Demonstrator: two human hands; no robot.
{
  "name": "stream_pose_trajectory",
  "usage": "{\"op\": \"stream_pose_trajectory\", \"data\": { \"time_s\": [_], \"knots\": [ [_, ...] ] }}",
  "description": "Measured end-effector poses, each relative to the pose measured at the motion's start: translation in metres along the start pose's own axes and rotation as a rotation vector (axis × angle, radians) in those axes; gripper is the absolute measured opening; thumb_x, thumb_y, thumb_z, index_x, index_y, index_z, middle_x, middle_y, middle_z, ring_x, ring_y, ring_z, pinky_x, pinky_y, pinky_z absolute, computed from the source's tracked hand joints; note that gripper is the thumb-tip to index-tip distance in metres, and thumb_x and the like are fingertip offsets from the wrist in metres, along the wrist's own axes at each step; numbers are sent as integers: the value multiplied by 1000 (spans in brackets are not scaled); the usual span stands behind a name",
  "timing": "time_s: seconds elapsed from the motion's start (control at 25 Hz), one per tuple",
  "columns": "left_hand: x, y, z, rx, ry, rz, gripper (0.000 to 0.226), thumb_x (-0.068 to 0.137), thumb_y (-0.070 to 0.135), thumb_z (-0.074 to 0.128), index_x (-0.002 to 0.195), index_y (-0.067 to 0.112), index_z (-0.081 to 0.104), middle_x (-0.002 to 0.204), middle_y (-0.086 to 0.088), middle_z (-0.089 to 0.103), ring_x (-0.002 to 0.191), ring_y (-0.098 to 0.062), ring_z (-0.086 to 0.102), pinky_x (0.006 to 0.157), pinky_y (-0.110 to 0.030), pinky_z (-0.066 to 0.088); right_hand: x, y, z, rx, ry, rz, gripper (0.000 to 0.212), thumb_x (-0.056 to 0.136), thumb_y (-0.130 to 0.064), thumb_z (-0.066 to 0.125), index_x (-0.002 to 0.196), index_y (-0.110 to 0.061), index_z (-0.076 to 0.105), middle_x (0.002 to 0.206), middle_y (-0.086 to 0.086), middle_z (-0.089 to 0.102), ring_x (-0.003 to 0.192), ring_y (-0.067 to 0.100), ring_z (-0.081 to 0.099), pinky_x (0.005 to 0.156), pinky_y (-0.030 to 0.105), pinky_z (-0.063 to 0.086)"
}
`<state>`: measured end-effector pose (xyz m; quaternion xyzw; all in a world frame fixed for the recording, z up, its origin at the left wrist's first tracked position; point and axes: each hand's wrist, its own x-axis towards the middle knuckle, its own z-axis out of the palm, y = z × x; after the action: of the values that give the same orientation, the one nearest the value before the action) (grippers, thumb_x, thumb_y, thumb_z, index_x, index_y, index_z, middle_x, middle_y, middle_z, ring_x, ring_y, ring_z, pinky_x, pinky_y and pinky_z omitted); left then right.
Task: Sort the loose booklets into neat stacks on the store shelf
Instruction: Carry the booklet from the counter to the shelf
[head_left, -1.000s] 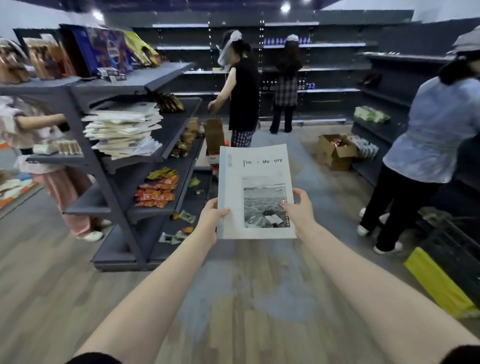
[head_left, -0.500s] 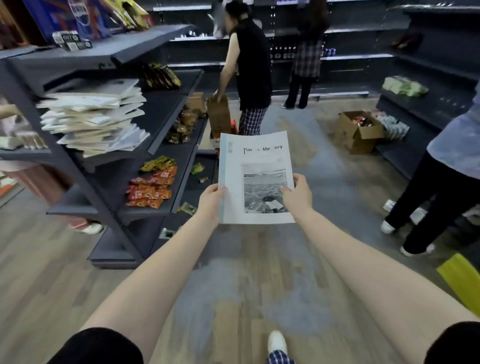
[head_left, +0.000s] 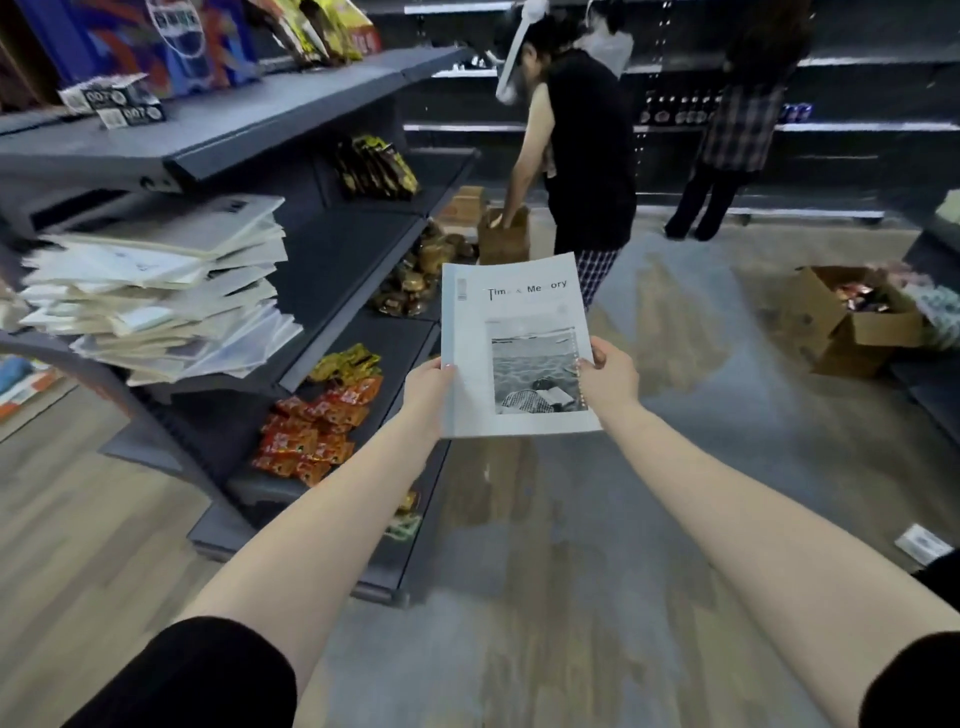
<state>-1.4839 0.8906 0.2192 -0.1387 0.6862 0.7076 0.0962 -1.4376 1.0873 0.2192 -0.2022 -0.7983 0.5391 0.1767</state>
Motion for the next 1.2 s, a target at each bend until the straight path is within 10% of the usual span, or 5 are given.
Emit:
{"op": "stream_pose_trajectory", "data": {
  "time_s": [0.64,0.88,1.2],
  "knots": [
    [383,111,-7,-172,157,-79,26,93,-4,45,97,15,63,92,-8,65,67,-16,58,63,-26,49,344,-36,248,77,-133,103,46,91,0,40,121,-27,63,120,-4,64,103,19,58,72,21,47],
    [483,132,-20,-146,350,-60,40,90,-8,40,120,8,61,104,-4,63,89,-24,60,85,-35,52,449,-53,331,89,-255,87,37,94,-8,50,130,-17,56,131,3,58,115,21,56,93,27,46],
    [570,159,-17,-203,695,-18,33,91,-5,45,118,5,62,107,-9,63,89,-20,56,72,-26,48,569,-71,433,-23,-497,-65,39,91,-3,49,126,-15,58,125,6,61,119,24,54,93,22,40]
  ]
}}
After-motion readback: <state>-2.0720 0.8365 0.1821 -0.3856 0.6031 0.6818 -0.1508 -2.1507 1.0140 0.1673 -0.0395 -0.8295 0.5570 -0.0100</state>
